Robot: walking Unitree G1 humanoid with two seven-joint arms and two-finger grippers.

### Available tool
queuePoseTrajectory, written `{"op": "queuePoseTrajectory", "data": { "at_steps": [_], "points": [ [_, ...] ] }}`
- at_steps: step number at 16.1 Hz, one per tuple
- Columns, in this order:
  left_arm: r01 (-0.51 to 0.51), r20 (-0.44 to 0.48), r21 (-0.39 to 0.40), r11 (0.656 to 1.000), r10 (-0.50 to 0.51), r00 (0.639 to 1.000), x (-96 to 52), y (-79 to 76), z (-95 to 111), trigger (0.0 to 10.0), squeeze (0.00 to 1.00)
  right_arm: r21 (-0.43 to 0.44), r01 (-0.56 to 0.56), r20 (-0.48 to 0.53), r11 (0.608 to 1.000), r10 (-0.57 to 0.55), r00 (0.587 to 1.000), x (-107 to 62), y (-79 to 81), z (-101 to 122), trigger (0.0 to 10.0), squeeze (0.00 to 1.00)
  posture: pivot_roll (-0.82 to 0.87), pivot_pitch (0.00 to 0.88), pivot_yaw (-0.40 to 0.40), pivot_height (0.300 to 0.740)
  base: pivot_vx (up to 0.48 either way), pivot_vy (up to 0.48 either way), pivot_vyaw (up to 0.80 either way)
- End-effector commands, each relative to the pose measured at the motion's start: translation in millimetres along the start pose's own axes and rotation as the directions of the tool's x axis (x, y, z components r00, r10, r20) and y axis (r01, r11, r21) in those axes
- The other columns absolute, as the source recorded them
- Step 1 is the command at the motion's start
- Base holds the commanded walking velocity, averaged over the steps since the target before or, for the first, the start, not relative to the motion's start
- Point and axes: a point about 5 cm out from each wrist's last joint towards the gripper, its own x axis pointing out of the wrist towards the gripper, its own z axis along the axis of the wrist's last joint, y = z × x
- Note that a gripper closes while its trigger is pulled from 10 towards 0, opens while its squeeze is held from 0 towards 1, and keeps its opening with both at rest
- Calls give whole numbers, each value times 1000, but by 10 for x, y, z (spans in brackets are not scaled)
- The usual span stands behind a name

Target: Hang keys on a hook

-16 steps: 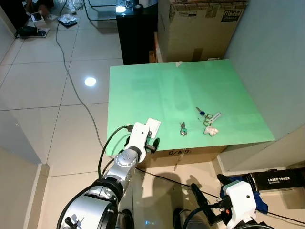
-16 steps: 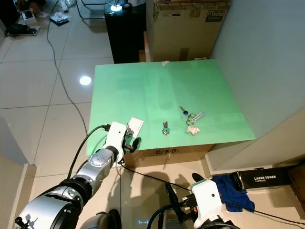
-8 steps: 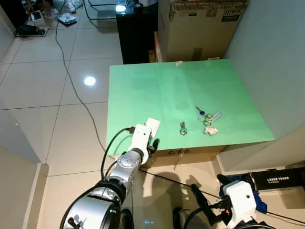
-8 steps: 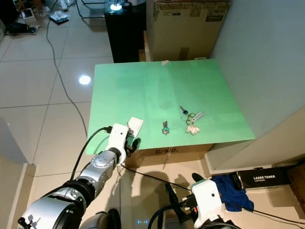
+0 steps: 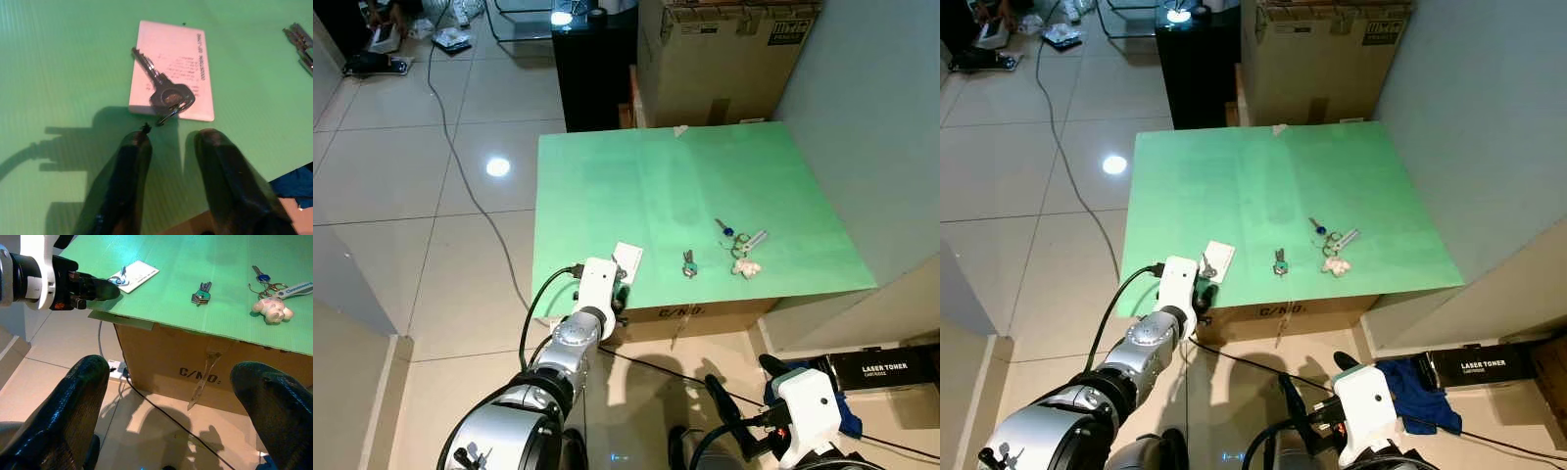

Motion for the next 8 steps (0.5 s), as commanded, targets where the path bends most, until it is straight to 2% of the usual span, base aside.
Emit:
{"op": "queuePoseTrajectory", "data": {
  "at_steps": [1, 5, 6, 7, 8],
  "points": [
    [-17, -43, -15, 1000, 16, 999, -15, -8, -90, 0, 0, 5, -3, -31, 1000, 4, 1000, -34, -9, -46, 10000, 0, -368, 185, 11, 732, 0, 0, 0],
    [25, 6, -11, 1000, -25, 1000, -5, -84, -28, 0, 0, 5, -1, -45, 1000, 1, 999, 11, -92, -101, 10000, 0, -377, 190, 8, 732, 0, 0, 0],
    [38, 18, 18, 999, -39, 999, -6, -90, -17, 0, 0, 4, 2, -49, 1000, -1, 999, 43, -115, -117, 10000, 0, -374, 188, 13, 732, 0, 0, 0],
    [31, 28, 98, 995, -34, 999, -10, -79, -9, 0, 0, 4, 4, -50, 1000, -4, 999, 85, -132, -127, 10000, 0, -372, 188, 15, 732, 0, 0, 0],
    [23, 34, 145, 989, -28, 999, -11, -72, -4, 0, 0, 5, 5, -49, 1000, -5, 999, 103, -137, -129, 10000, 0, -372, 188, 15, 732, 0, 0, 0]
  ]
}}
